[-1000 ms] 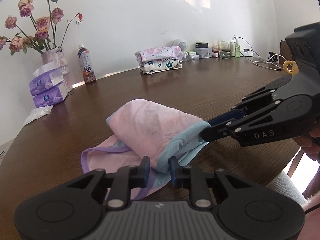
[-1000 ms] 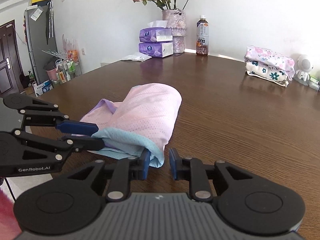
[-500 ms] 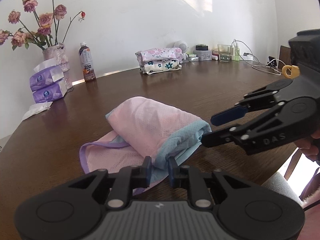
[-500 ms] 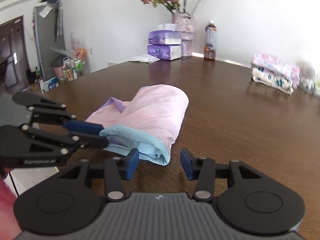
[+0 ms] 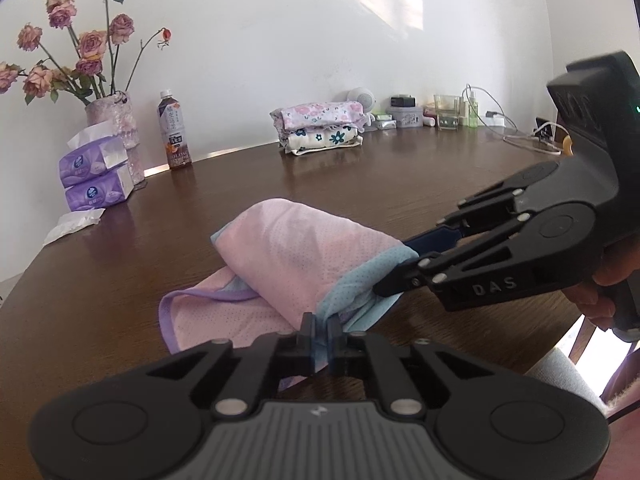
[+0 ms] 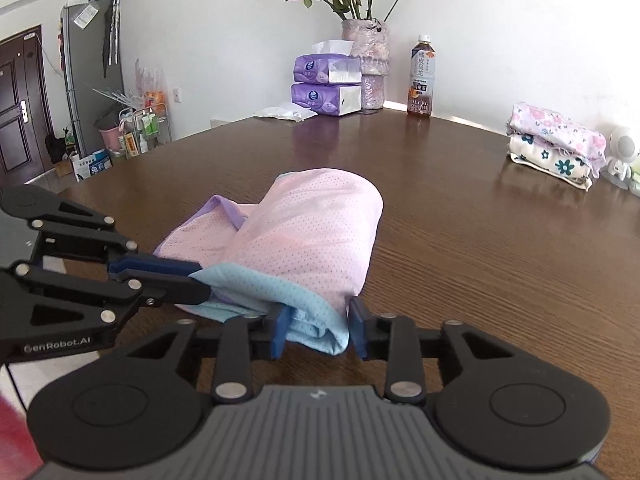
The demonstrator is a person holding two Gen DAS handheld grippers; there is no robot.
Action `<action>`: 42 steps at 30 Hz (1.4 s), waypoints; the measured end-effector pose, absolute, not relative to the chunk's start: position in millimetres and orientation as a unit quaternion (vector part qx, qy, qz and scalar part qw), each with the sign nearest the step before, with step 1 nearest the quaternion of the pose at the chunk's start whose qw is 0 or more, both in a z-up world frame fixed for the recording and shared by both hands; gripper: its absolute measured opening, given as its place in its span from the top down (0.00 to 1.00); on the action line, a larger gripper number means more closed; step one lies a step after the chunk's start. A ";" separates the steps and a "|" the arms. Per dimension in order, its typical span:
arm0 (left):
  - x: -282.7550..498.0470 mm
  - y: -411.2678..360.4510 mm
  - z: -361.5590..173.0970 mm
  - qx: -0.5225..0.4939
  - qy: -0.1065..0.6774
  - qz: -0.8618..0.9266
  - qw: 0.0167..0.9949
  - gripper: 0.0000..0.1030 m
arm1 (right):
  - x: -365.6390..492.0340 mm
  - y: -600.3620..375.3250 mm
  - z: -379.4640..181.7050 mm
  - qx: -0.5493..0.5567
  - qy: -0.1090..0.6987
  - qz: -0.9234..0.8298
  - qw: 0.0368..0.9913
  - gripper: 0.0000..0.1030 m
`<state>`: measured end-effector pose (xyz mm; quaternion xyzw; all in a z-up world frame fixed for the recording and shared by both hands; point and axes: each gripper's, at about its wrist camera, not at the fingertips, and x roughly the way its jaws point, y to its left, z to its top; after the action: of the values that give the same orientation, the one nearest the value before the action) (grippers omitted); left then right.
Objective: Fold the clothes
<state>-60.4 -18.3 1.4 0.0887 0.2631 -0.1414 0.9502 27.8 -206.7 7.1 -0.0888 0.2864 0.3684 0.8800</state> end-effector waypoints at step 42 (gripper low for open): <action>21.9 41.9 -2.1 -0.194 0.348 -0.200 0.895 0.59 | 109.0 -237.0 -6.5 0.217 0.388 0.340 0.829 0.86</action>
<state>21.9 41.9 -2.1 -0.1944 0.3481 -0.2000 0.8950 109.0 -237.0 -6.5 0.2165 0.3884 0.3401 0.8286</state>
